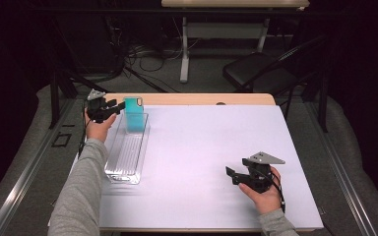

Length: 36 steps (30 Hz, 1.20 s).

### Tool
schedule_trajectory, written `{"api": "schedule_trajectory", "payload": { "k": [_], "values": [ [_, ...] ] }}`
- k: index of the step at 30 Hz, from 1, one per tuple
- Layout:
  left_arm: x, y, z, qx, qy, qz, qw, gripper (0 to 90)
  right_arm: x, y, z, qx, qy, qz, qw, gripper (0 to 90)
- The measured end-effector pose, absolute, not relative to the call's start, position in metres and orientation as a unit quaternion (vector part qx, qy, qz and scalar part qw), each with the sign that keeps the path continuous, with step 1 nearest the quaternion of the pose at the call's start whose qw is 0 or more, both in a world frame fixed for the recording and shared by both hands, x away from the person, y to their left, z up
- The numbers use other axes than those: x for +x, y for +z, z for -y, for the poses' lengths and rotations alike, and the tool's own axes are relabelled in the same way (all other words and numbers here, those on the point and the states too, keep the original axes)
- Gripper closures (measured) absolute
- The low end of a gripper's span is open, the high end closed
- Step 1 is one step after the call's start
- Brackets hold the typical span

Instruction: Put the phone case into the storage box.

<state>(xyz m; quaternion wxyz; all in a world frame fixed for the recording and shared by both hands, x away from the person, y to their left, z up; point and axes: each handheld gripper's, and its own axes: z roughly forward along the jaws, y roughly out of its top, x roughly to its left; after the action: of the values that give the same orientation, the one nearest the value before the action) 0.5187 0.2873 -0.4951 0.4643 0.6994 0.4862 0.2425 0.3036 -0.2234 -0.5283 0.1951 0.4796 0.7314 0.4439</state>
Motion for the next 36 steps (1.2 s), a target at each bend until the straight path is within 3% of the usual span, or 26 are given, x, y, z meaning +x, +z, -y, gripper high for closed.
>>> {"api": "schedule_trajectory", "payload": {
  "k": [9,15,36],
  "values": [
    [0.517,-0.493,-0.289,0.693,0.246,-0.504,0.453,33.7,0.304,-0.528,0.223,0.479,0.444,-0.732,0.195,26.3],
    [0.514,-0.489,-0.290,0.688,0.241,-0.516,0.450,28.3,0.303,-0.528,0.223,0.478,0.444,-0.733,0.195,26.4],
    [0.499,-0.470,-0.289,0.682,0.221,-0.516,0.469,28.1,0.304,-0.528,0.223,0.476,0.447,-0.732,0.196,26.3]
  ]
}}
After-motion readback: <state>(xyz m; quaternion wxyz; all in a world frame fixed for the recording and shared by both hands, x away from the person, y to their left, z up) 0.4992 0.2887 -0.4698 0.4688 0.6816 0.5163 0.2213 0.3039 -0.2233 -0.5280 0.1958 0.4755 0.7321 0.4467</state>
